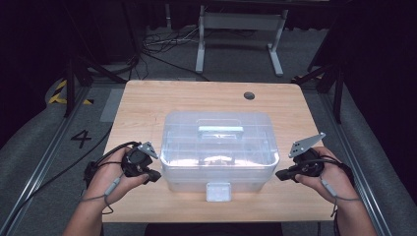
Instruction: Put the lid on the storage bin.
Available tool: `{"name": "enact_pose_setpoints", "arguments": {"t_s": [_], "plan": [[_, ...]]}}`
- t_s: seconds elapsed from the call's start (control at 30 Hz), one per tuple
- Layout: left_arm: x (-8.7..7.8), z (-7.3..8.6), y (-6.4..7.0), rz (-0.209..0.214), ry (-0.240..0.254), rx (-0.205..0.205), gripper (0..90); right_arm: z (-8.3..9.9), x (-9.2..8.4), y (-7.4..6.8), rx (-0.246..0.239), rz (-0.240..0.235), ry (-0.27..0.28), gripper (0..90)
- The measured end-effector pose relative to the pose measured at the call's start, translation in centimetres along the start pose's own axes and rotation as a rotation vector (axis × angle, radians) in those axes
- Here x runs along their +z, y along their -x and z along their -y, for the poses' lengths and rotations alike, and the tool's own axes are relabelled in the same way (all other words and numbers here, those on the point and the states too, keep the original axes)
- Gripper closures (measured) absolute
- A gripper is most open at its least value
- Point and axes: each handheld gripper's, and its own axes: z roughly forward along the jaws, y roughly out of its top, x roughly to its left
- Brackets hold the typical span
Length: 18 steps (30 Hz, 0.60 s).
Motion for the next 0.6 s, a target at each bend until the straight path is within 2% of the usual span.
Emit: {"name": "enact_pose_setpoints", "arguments": {"t_s": [0.07, 0.27, 0.37, 0.43, 0.47, 0.6], "plan": [[-0.3, 0.1, -0.2, 0.000, 0.017, -0.002, 86.4, 0.1, -0.4, 0.0, 0.003, 0.002, 0.012, 90.0], [-1.6, 0.6, -0.8, -0.019, 0.129, -0.047, 84.8, 0.3, -1.7, 0.5, 0.008, 0.020, 0.083, 90.0], [-2.3, 1.0, -1.0, -0.042, 0.189, -0.073, 84.3, 0.2, -2.4, 0.6, 0.019, 0.031, 0.125, 90.0], [-2.7, 1.4, -1.0, -0.062, 0.248, -0.097, 82.4, 0.1, -2.8, 0.9, 0.020, 0.038, 0.155, 90.0], [-2.7, 1.4, -1.0, -0.062, 0.248, -0.097, 82.2, 0.1, -2.8, 0.9, 0.020, 0.038, 0.155, 90.0], [-3.9, 2.2, -1.0, -0.105, 0.352, -0.135, 80.3, -0.1, -3.5, 1.6, 0.044, 0.058, 0.229, 90.0]]}}
